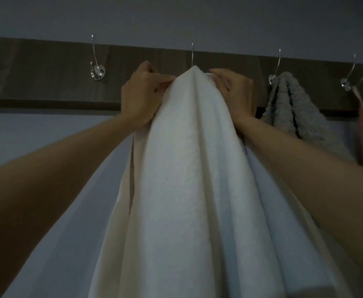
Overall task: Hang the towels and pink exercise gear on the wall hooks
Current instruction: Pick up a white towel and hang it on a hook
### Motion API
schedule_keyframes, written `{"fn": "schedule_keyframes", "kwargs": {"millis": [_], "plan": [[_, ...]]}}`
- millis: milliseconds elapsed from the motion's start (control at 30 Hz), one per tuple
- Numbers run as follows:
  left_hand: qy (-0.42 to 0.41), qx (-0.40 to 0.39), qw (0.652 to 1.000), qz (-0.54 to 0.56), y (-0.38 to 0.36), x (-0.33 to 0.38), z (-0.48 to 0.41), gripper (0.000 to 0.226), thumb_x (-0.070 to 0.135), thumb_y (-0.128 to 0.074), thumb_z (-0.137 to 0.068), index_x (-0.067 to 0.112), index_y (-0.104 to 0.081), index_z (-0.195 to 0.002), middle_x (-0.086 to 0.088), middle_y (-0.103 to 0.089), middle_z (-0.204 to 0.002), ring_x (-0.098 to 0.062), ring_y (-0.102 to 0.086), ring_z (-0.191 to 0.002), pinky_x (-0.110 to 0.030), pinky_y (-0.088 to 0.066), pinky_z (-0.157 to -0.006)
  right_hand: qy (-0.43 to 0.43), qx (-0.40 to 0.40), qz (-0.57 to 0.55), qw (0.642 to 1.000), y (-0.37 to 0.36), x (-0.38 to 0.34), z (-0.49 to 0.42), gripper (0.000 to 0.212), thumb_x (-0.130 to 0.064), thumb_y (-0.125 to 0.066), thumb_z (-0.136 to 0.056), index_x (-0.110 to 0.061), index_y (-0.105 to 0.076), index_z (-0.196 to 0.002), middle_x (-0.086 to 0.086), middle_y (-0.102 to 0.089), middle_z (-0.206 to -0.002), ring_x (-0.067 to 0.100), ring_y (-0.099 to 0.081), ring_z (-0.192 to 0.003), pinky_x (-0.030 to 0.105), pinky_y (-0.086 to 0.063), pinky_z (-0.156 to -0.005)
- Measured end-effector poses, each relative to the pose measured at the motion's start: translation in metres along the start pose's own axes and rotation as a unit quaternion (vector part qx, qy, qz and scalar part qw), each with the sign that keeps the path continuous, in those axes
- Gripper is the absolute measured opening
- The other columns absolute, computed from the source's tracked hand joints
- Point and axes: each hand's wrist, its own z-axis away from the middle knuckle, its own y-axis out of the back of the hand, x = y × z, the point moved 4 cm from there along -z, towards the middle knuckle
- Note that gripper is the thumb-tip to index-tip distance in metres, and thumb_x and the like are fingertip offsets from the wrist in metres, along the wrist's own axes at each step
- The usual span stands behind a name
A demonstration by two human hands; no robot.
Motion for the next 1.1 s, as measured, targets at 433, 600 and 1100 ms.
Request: {"fn": "schedule_keyframes", "kwargs": {"millis": [433, 600, 1100], "plan": [[0.289, -0.089, 0.859, 0.413, -0.007, 0.05, 0.048, 0.034, 0.031, -0.045, -0.098, 0.017, -0.054, -0.128, 0.001, -0.061, -0.109, -0.012, -0.06, -0.099, -0.027, -0.053, -0.087, -0.194, -0.195, -0.132, 0.952, 0.006, -0.039, 0.048, 0.031, -0.045, -0.036, -0.098, -0.023, -0.05, -0.117, 0.0, -0.035, -0.1, 0.005, -0.045, -0.082, 0.01, -0.038, -0.068], [0.23, -0.134, 0.893, 0.363, -0.017, 0.065, 0.073, 0.061, 0.05, -0.036, -0.096, 0.024, -0.022, -0.149, -0.001, -0.04, -0.144, -0.017, -0.043, -0.129, -0.042, -0.036, -0.11, -0.184, -0.236, -0.129, 0.945, -0.004, -0.044, 0.072, 0.053, -0.043, -0.031, -0.1, -0.023, -0.024, -0.148, 0.001, -0.033, -0.143, 0.017, -0.031, -0.13, 0.032, -0.023, -0.115], [0.264, -0.182, 0.841, 0.437, 0.02, 0.117, 0.169, 0.055, 0.039, -0.021, -0.102, 0.028, 0.002, -0.15, 0.003, -0.016, -0.158, -0.01, -0.028, -0.139, -0.02, -0.025, -0.109, -0.225, -0.176, -0.25, 0.925, 0.048, -0.097, 0.169, 0.047, -0.028, -0.022, -0.104, -0.026, -0.011, -0.149, -0.007, -0.023, -0.153, 0.001, -0.029, -0.135, 0.01, -0.027, -0.107]]}}
